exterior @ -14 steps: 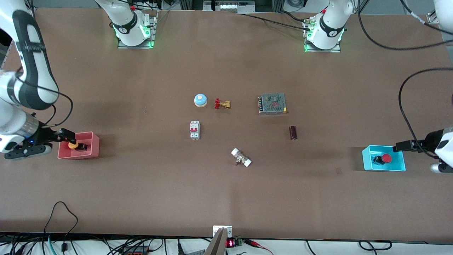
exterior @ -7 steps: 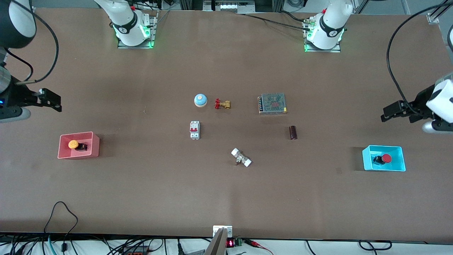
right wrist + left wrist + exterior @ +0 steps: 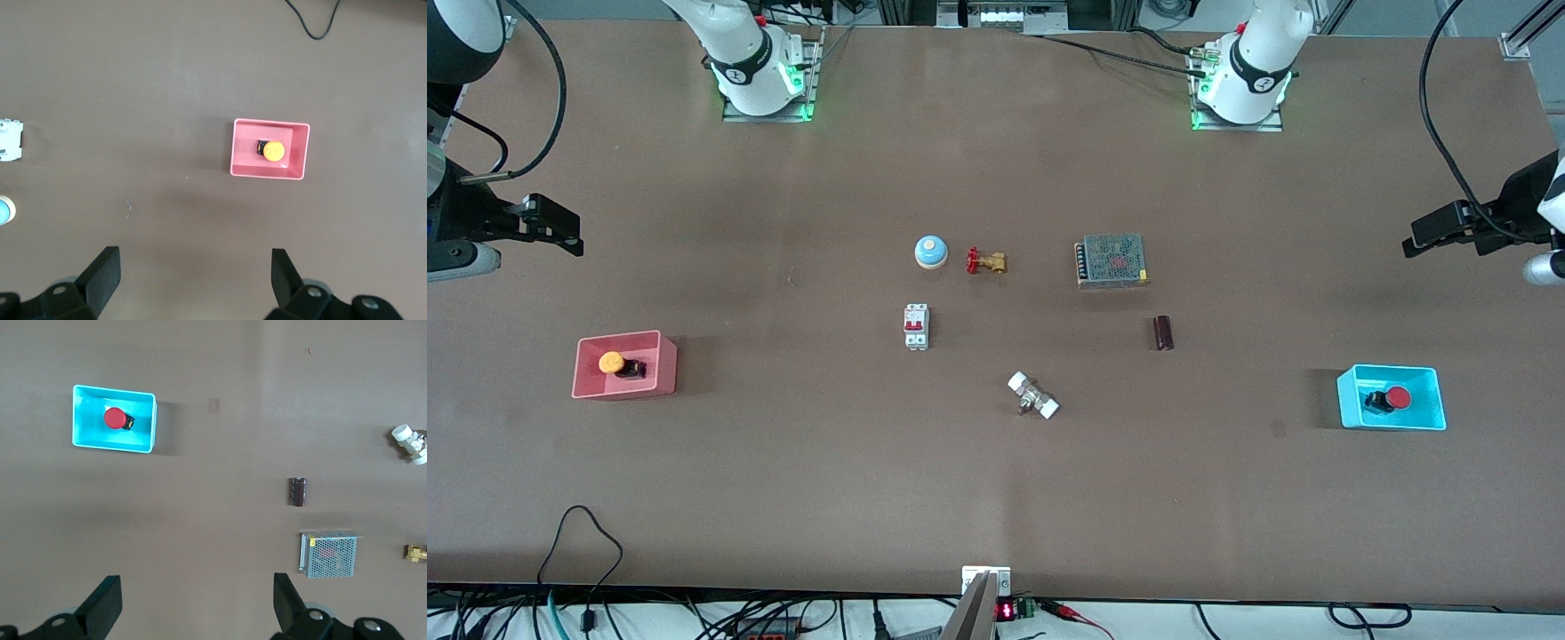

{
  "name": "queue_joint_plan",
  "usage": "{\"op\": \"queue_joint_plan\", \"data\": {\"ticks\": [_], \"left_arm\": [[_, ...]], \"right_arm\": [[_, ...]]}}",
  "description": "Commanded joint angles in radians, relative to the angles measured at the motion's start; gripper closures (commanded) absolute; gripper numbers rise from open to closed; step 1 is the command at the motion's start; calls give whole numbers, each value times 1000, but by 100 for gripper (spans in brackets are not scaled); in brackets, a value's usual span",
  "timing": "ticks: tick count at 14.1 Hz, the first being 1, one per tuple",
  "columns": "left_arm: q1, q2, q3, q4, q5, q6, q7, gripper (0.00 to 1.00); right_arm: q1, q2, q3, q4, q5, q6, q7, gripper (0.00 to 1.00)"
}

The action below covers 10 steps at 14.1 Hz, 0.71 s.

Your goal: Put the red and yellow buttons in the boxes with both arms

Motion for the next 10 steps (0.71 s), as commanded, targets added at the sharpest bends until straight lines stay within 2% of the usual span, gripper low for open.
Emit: {"op": "queue_joint_plan", "data": {"ticks": [1,3,10], "left_arm": [[-7,-13,-19,2,11,-17,-21,0],[-7,-14,-49,-2,49,-16,-21,0],[7,-23,-52,-5,56,-16,-19,0]], "right_arm": [[81,-32,-85,-29,16,-13,23,0],[77,-29,-85,-24,18,-22,24,0],[78,-29,-79,-21,16,-20,17,0]]}}
